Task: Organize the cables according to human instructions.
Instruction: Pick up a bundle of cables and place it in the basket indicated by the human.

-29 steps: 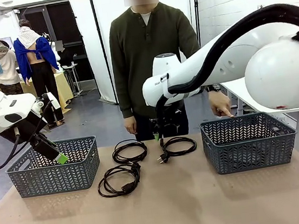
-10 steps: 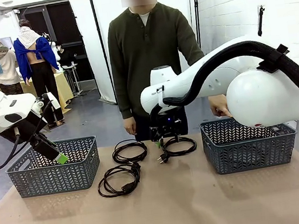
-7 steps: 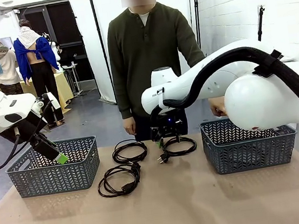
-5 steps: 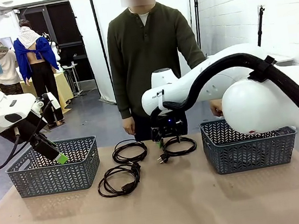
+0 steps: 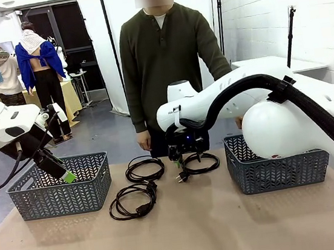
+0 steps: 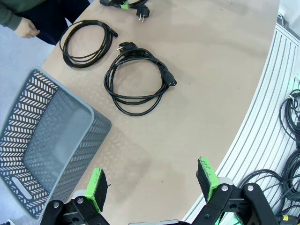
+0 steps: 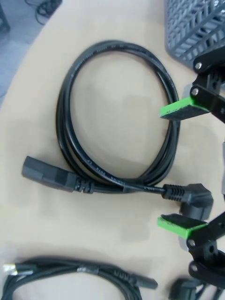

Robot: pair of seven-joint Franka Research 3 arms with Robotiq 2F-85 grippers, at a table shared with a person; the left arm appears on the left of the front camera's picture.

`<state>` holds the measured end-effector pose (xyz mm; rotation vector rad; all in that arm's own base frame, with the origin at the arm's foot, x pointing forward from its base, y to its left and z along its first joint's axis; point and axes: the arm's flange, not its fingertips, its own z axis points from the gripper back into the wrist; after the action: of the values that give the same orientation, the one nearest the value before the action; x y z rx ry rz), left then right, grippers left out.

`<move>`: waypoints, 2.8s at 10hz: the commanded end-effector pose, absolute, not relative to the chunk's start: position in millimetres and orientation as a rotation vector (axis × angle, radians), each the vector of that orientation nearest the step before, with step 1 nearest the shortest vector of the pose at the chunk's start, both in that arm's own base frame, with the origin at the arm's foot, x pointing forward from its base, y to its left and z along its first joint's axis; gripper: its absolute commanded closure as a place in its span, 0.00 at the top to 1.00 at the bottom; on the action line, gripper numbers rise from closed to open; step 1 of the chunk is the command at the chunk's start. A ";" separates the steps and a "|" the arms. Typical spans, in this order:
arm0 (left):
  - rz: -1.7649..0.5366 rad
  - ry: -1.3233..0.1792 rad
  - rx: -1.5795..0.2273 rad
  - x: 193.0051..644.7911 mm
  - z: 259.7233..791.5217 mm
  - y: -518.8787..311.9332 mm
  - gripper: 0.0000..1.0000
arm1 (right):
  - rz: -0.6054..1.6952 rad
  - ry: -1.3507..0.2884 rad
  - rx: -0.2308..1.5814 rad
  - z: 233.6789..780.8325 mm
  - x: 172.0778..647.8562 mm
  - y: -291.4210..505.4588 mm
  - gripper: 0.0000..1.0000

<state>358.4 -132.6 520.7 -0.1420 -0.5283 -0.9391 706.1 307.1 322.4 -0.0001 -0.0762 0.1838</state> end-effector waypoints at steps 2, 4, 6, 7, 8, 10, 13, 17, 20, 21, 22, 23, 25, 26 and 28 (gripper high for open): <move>-0.939 -0.539 -0.136 360.3 519.8 -131.8 1.00 | 0.123 -0.078 -0.048 320.1 719.3 309.9 1.00; -0.939 -0.539 -0.136 360.3 519.8 -131.8 1.00 | 0.123 -0.075 -0.047 314.2 717.9 310.4 1.00; -0.939 -0.539 -0.136 360.3 519.8 -131.8 1.00 | 0.106 -0.079 -0.057 309.8 718.5 311.1 1.00; -0.939 -0.539 -0.136 360.3 519.8 -131.8 1.00 | 0.097 -0.083 -0.065 307.2 719.3 311.8 1.00; -0.939 -0.539 -0.136 360.3 519.8 -131.8 1.00 | 0.095 -0.083 -0.069 305.1 719.8 312.0 1.00; -0.939 -0.539 -0.136 360.3 519.8 -131.8 1.00 | 0.088 -0.099 -0.074 304.6 720.8 313.0 1.00; -0.939 -0.539 -0.136 360.3 519.8 -131.8 1.00 | 0.096 -0.089 -0.065 306.0 719.7 316.2 0.56; -0.939 -0.539 -0.136 360.3 519.8 -131.8 1.00 | 0.116 -0.079 0.002 309.8 718.8 314.7 0.00; -0.939 -0.539 -0.136 360.3 519.8 -131.8 1.00 | 0.148 -0.071 0.047 318.2 718.7 315.8 0.00; -0.939 -0.539 -0.136 360.3 519.8 -131.8 1.00 | 0.160 -0.080 0.044 321.2 718.1 316.1 0.00; -0.939 -0.539 -0.136 360.3 519.8 -131.8 1.00 | 0.171 -0.091 0.040 324.6 718.7 316.0 0.00; -0.939 -0.539 -0.136 360.3 519.8 -131.8 1.00 | 0.186 -0.094 0.035 328.4 717.3 316.4 0.00; -0.939 -0.539 -0.136 360.3 519.8 -131.8 1.00 | 0.231 -0.115 0.008 356.2 708.0 316.0 0.00; -0.939 -0.539 -0.136 360.3 519.8 -131.8 1.00 | 0.324 -0.119 0.002 372.9 698.5 314.9 0.00; -0.939 -0.539 -0.136 360.3 519.8 -131.8 1.00 | 0.584 -0.081 0.019 406.7 674.2 306.1 0.00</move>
<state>358.5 -132.6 520.7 -0.1420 -0.5282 -0.9390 694.5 321.6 395.5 0.0236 -0.1138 0.4420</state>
